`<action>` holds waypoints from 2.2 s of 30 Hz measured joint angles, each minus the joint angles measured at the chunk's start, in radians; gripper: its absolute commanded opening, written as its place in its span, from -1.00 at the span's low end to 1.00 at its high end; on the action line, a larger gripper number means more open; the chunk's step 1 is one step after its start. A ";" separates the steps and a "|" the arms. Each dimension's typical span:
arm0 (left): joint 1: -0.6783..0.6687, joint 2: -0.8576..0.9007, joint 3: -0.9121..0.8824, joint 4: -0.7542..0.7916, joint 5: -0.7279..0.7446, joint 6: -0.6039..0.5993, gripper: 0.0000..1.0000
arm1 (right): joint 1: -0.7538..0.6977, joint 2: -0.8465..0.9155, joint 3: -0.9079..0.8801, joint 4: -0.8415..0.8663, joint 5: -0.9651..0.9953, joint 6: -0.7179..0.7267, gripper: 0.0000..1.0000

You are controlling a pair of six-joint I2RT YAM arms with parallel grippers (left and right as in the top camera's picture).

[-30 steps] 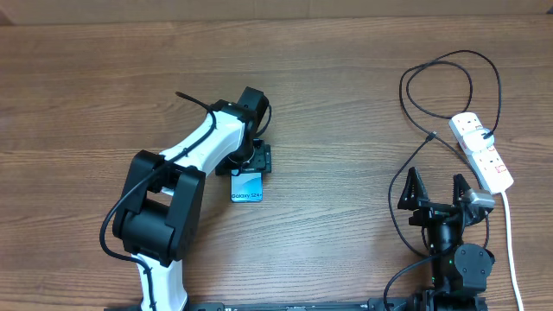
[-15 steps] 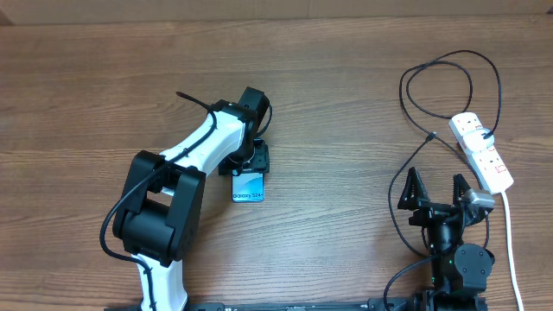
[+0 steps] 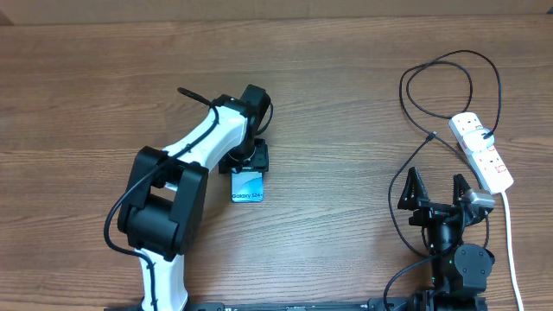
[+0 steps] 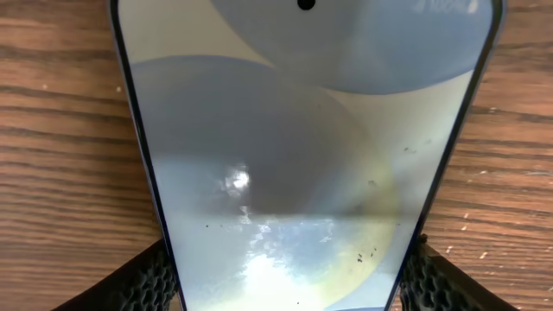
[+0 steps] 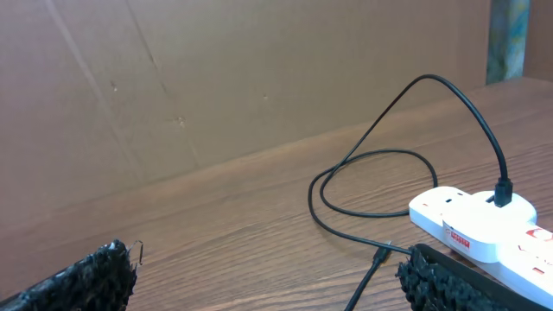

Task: Plug charger to phone and switch on socket
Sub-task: 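Lower the left gripper and grasp the phone's bottom edge, then lift the phone with the left gripper and tilt it upright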

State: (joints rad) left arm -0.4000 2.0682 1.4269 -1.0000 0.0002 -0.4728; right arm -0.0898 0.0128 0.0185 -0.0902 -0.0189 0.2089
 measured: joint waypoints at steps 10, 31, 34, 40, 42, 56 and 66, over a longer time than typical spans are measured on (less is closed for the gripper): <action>0.003 0.025 0.074 -0.103 -0.014 0.000 0.14 | 0.000 0.000 0.000 0.000 0.000 0.000 1.00; 0.003 0.025 0.109 -0.116 0.317 -0.135 0.04 | 0.000 0.000 0.000 0.000 0.000 0.000 1.00; 0.008 0.025 0.113 -0.132 0.369 -0.139 -0.03 | 0.000 0.000 0.000 0.000 0.000 0.000 0.99; 0.055 0.025 0.161 -0.245 0.424 -0.125 -0.17 | 0.000 0.000 0.000 0.000 0.000 0.000 1.00; 0.079 0.026 0.194 -0.293 0.431 -0.111 -0.18 | 0.000 0.000 0.000 0.001 0.000 0.000 1.00; 0.132 0.025 0.428 -0.529 0.415 0.006 -0.16 | 0.000 0.000 0.000 0.000 0.000 0.000 1.00; 0.169 -0.104 0.509 -0.652 0.372 0.051 -0.16 | 0.000 0.000 0.000 0.000 0.000 0.000 0.99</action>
State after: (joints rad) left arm -0.2306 1.9640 1.9362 -1.6520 0.3725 -0.4217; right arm -0.0898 0.0128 0.0185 -0.0898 -0.0189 0.2092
